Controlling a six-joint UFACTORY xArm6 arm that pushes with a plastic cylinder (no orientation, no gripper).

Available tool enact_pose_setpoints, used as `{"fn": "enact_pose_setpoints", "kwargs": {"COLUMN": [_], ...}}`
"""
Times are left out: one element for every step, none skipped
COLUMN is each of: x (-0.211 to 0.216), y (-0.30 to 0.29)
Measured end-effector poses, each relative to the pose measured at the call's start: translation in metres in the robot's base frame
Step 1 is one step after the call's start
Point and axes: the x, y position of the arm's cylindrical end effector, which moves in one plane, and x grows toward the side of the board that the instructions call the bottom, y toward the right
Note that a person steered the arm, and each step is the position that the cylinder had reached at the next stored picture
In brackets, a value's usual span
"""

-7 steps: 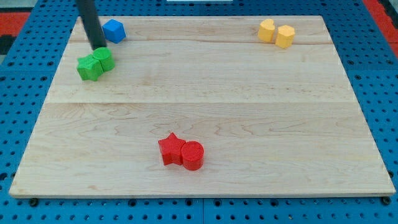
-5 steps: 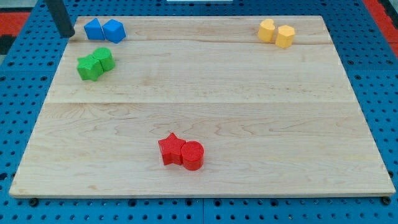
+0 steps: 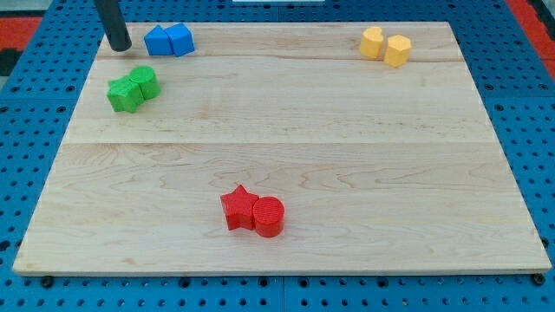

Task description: Place both the blue blocks at the top center of the board

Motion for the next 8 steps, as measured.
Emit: {"fn": "enact_pose_setpoints", "kwargs": {"x": [0.000,0.000,0.000,0.000,0.000,-0.010,-0.027,-0.031], "y": [-0.005,-0.013,-0.019,-0.025,-0.031,-0.031,-0.031,-0.026]}}
